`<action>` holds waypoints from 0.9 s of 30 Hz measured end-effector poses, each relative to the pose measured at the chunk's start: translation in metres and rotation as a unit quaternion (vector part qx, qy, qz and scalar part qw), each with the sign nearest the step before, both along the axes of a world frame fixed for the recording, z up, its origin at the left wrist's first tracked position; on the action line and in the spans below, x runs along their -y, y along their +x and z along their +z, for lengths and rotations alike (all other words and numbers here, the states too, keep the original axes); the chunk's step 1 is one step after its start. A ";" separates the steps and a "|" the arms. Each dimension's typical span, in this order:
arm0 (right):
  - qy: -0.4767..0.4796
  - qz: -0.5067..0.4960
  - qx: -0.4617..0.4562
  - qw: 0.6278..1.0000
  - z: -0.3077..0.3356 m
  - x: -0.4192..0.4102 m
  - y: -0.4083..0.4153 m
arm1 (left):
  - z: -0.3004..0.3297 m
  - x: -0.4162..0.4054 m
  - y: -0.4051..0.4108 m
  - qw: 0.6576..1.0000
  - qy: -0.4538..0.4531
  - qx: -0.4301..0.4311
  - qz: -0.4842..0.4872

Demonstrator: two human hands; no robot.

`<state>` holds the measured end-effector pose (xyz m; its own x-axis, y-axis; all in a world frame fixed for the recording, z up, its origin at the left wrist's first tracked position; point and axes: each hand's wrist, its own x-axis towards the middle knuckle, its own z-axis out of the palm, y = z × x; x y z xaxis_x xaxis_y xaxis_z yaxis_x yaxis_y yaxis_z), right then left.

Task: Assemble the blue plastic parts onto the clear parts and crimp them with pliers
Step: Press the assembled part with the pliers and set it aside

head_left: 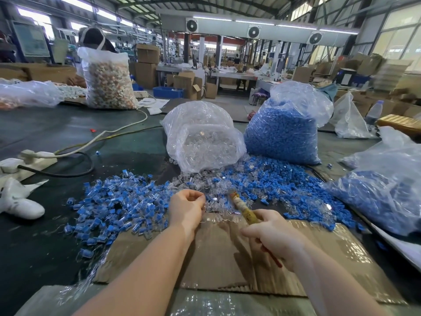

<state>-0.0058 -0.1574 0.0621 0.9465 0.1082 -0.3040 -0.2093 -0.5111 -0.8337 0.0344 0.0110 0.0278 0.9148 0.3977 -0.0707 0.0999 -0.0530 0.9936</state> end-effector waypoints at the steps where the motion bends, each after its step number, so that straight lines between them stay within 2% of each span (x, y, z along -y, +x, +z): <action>1: -0.022 -0.028 0.037 0.999 -0.006 0.003 0.003 | 0.000 -0.006 0.000 0.996 0.089 0.017 0.011; 3: -0.175 -0.060 0.116 0.976 -0.017 0.014 0.009 | 0.000 -0.021 0.000 0.963 0.262 0.057 0.031; 6: -0.364 -0.086 0.121 0.919 -0.028 0.029 0.011 | -0.005 -0.045 0.004 0.901 0.424 0.080 0.041; 10: -0.457 -0.085 0.118 0.877 -0.040 0.042 0.007 | -0.013 -0.066 0.006 0.834 0.550 0.019 0.039; 13: -0.495 -0.079 0.122 0.857 -0.045 0.043 0.006 | -0.017 -0.065 0.005 0.810 0.585 0.000 0.042; 15: -0.498 -0.076 0.124 0.855 -0.045 0.044 0.008 | -0.018 -0.056 0.003 0.808 0.587 0.020 0.040; 20: -0.477 -0.095 0.173 0.856 -0.037 0.045 0.024 | -0.022 -0.017 -0.001 0.859 0.493 0.127 -0.050; 23: -0.443 -0.095 0.210 0.866 -0.035 0.049 0.039 | -0.031 0.002 -0.004 0.866 0.467 0.148 -0.100; 27: -0.418 -0.079 0.217 0.879 -0.036 0.056 0.060 | -0.040 0.013 -0.005 0.873 0.449 0.154 -0.116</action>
